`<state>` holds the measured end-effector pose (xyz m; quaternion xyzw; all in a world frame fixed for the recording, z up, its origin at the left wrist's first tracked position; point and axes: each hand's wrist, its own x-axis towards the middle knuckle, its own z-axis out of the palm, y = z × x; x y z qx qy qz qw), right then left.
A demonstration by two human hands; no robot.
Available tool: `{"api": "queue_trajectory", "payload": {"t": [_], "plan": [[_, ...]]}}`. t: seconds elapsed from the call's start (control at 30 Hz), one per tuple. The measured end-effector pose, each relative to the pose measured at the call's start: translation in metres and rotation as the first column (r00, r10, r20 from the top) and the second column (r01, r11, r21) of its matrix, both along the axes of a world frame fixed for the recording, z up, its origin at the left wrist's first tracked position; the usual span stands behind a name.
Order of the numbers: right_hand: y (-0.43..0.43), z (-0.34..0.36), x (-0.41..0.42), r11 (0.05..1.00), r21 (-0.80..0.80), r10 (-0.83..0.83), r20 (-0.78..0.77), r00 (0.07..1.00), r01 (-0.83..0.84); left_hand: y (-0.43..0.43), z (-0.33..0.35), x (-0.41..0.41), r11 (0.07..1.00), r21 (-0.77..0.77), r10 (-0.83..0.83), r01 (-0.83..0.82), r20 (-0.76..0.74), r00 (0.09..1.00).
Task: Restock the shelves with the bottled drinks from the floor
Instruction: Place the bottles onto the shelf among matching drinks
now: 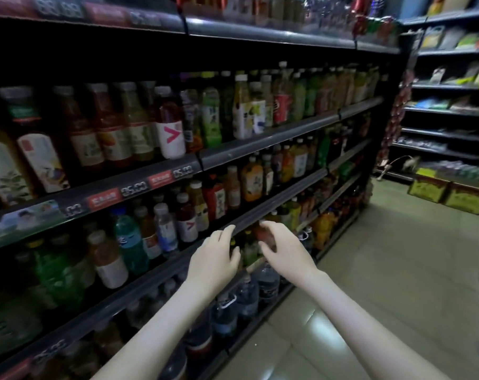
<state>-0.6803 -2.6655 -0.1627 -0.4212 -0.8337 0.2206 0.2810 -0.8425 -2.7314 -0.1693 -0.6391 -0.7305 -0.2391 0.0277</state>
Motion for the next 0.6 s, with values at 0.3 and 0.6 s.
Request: {"api": "queue_trajectory", "payload": {"t": [0.3,0.6], "plan": [[0.143,0.007,0.119,1.000,0.008,0.030,-0.052,0.998,-0.030,0.144,-0.003,0.109,1.000,-0.013,0.021,-0.021,0.021,1.000],[0.280,-0.030,0.112,0.979,-0.137,0.154,-0.012,0.988,-0.154,0.266,-0.028,0.094,0.985,-0.059,0.166,-0.165,0.011,0.986]]}}
